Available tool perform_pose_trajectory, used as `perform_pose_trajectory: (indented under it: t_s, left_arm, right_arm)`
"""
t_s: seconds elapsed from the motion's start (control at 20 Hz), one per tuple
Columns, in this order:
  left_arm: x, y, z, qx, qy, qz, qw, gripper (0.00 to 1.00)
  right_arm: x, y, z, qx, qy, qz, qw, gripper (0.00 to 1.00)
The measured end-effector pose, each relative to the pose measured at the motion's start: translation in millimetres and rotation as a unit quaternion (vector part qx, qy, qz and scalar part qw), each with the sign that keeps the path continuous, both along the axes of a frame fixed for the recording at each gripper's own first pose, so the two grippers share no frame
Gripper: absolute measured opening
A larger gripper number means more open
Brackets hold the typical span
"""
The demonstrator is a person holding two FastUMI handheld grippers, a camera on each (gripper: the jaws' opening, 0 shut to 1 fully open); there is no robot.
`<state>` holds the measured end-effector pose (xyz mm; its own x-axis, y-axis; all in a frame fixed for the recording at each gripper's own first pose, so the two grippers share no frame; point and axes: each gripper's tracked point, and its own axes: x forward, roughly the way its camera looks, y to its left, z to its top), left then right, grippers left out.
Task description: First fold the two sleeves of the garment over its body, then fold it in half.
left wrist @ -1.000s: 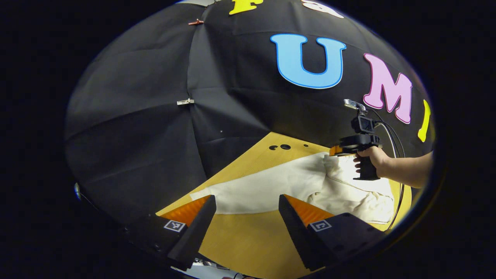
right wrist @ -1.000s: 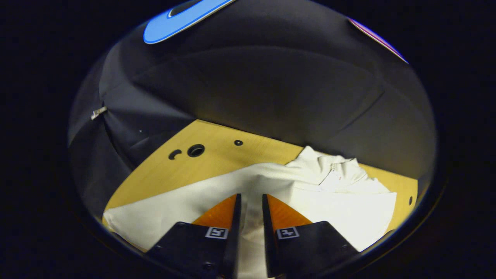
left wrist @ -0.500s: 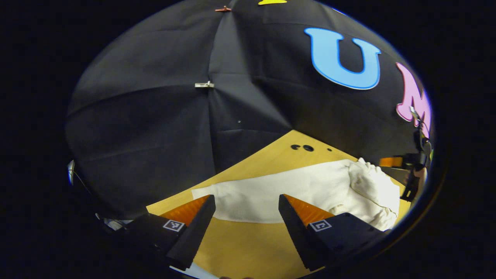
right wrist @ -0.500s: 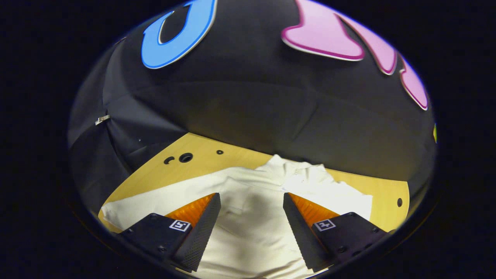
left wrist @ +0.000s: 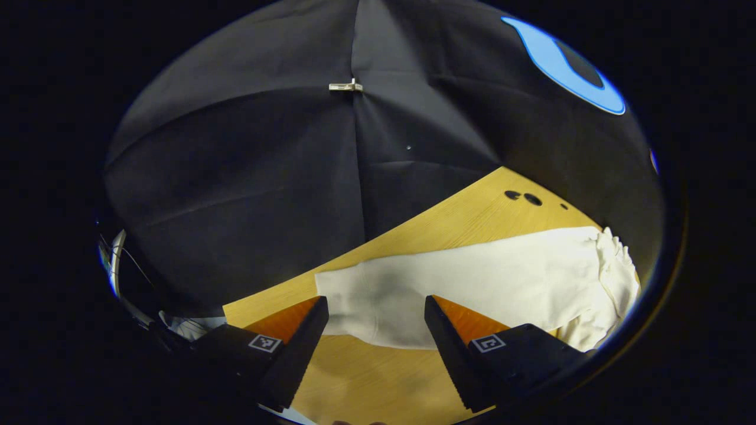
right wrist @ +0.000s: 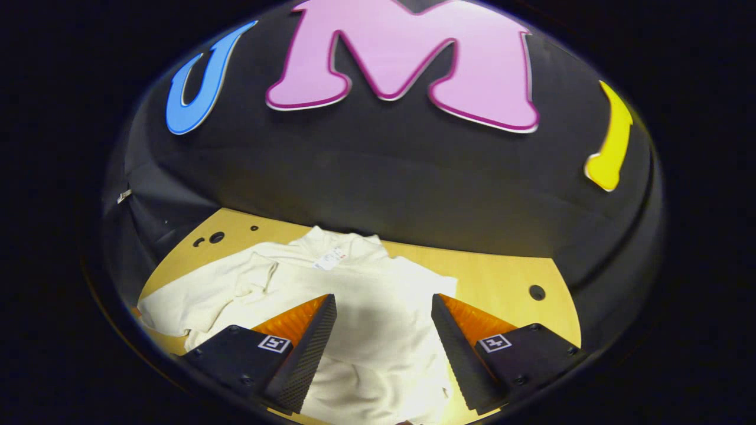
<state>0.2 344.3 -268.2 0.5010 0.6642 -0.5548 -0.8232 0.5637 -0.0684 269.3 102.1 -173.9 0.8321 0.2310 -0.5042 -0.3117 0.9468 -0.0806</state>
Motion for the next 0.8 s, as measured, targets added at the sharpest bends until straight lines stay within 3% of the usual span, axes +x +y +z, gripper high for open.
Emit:
perform_pose_trajectory:
  t_s: [0.3, 0.45, 0.6, 0.75, 0.8]
  left_arm:
    - [7, 4, -24, -0.033, 0.019, 0.012, 0.999, 1.0]
    - [9, 3, -31, -0.007, 0.039, -0.007, 0.999, 1.0]
    - [14, -2, -30, -0.014, 0.041, -0.02, 0.999, 1.0]
    - [31, -9, -31, -0.011, 0.056, -0.044, 0.997, 0.7]
    - [36, -10, -29, -0.002, 0.061, -0.051, 0.997, 0.55]
  right_arm:
    - [-25, -101, 5, -0.033, -0.005, -0.051, 0.998, 0.98]
    - [-43, -129, 2, -0.044, 0.001, -0.061, 0.997, 0.98]
    - [-58, -142, -6, -0.023, 0.017, -0.078, 0.997, 0.98]
    - [-66, -155, -15, -0.016, 0.029, -0.093, 0.995, 0.98]
    - [-68, -159, -17, -0.015, 0.031, -0.097, 0.995, 0.98]
